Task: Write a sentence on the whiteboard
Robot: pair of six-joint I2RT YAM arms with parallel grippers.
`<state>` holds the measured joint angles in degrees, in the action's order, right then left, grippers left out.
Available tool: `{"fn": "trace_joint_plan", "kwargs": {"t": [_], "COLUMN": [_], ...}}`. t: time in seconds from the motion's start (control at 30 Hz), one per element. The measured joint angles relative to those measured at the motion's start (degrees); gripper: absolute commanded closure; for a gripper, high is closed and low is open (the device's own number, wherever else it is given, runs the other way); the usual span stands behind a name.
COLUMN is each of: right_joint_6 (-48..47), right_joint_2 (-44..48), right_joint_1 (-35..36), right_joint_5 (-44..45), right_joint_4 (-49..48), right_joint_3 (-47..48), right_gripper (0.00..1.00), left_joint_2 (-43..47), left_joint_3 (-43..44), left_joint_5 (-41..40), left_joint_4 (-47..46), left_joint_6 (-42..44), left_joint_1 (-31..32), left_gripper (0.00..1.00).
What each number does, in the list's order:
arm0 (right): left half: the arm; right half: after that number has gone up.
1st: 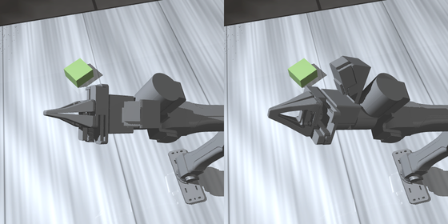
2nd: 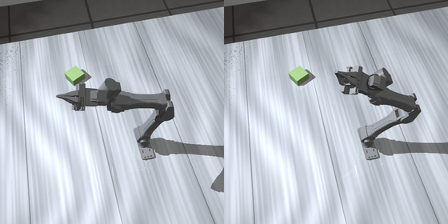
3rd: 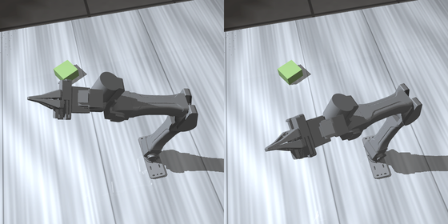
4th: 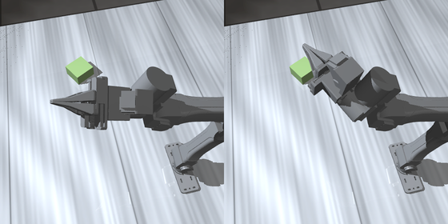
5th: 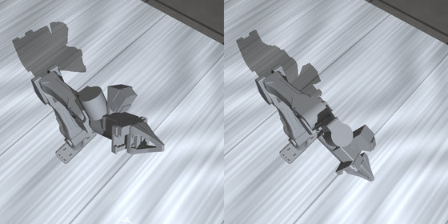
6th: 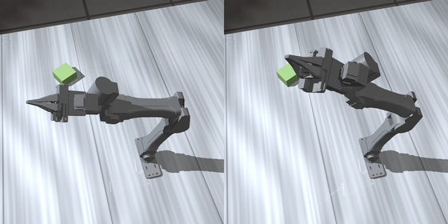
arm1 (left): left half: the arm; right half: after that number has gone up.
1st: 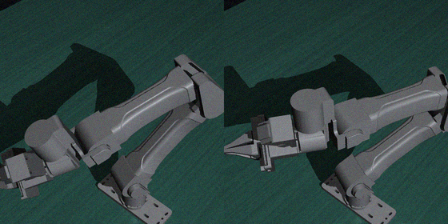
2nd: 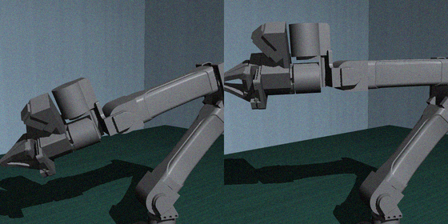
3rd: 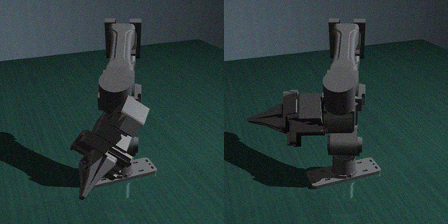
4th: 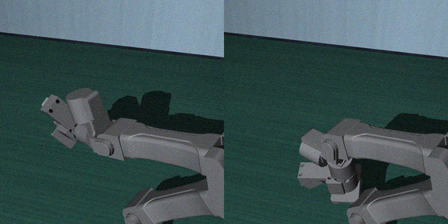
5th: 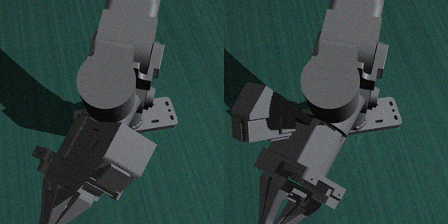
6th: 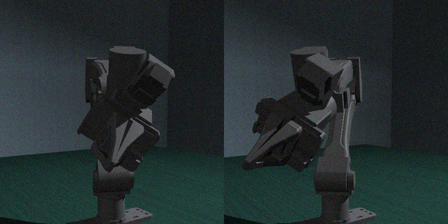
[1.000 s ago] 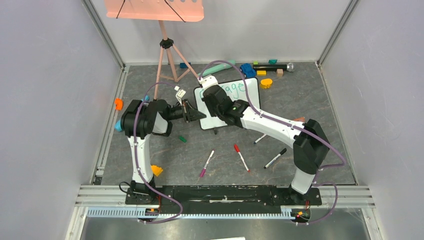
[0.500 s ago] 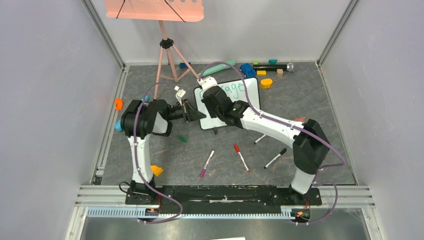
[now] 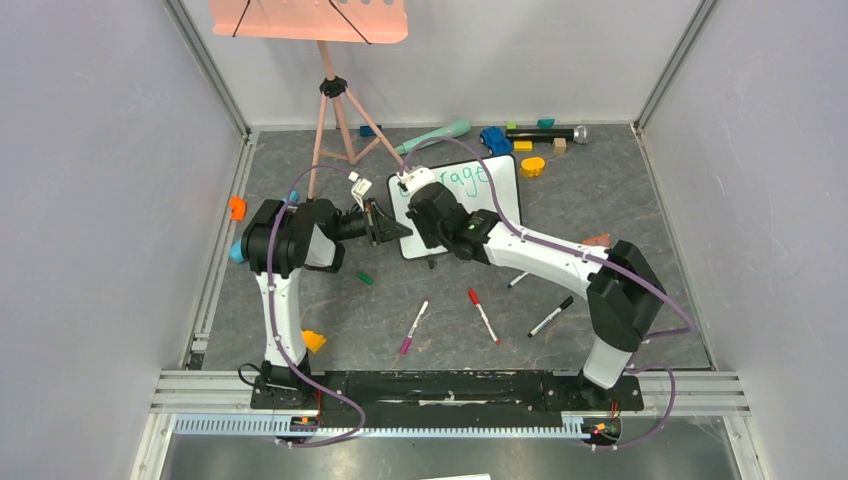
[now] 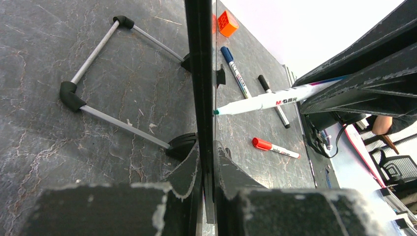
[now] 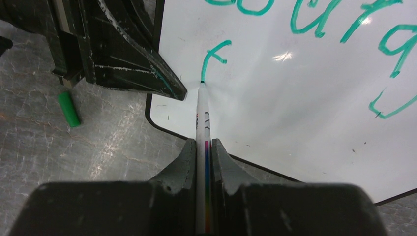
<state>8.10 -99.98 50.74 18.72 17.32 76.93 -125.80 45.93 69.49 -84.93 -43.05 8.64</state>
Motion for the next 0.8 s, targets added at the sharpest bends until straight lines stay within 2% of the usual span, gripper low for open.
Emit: {"fn": "trace_joint_plan", "kwargs": {"t": [0.43,0.8], "right_joint_6": [0.37,0.35], "right_joint_2": [1.38,1.7], "right_joint_1": [0.02,-1.05], "right_joint_5": [1.51,2.69], "right_joint_4": [0.83,1.6], "right_joint_3": [-2.19,0.11], "right_gripper": [1.0,1.0], "left_joint_2": [0.0,0.0], "left_joint_3": [0.0,0.0], "left_joint_5": [0.0,0.02], "left_joint_4": [-0.04,-0.07], "left_joint_6": [0.0,0.0], "left_joint_1": [0.02,0.02], "left_gripper": [0.98,0.98]}}
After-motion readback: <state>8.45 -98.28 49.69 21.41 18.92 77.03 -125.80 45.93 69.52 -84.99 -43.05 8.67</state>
